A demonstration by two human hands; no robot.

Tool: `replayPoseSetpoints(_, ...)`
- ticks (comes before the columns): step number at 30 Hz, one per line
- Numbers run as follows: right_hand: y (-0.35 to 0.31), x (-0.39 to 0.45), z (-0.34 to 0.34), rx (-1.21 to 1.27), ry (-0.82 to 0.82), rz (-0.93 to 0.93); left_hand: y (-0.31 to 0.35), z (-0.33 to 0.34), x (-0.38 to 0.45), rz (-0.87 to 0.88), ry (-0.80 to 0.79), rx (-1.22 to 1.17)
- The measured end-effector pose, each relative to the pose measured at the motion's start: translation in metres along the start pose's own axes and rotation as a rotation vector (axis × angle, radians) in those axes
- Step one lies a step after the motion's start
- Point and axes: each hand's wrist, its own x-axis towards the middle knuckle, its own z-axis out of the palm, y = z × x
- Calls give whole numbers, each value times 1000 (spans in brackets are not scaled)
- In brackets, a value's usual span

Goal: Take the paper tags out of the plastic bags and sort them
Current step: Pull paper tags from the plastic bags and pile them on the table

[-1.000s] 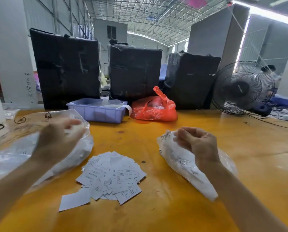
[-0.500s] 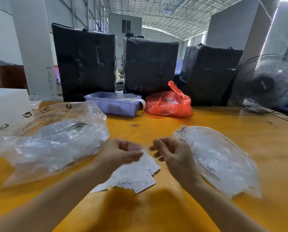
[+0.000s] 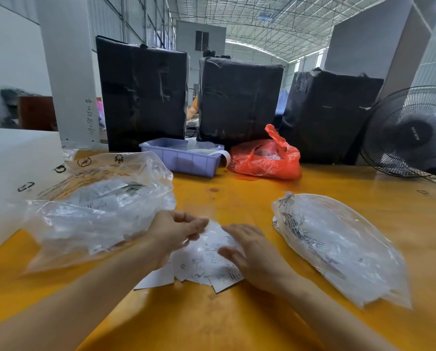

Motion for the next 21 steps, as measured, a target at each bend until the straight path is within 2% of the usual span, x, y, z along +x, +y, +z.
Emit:
replayPoseSetpoints(2, -2, 0, -2, 23, 16, -17, -2, 3, -2, -17, -39, 19)
replayPoseSetpoints(3, -4, 0, -6, 122, 69, 5, -2, 4, -3, -15, -67, 50)
replayPoseSetpoints(6, -13, -5, -22, 623, 187, 81, -2, 11, -9, 56, -192, 192)
replayPoseSetpoints(9, -15, -8, -29, 775, 262, 86, -1, 19, -17, 126, -298, 232)
replayPoseSetpoints(12, -11, -7, -33, 907, 370, 149, -1, 22, -19, 120, -320, 230)
replayPoseSetpoints(16, 9, -5, -48, 889, 467, 203, -2, 18, -16, 100, -276, 200)
replayPoseSetpoints(19, 44, -4, -66, 604, 724, 278, -6, 13, -10, 101, -212, 206)
replayPoseSetpoints(21, 73, -9, -77, 383, 763, 373, -8, 10, -4, 87, -156, 183)
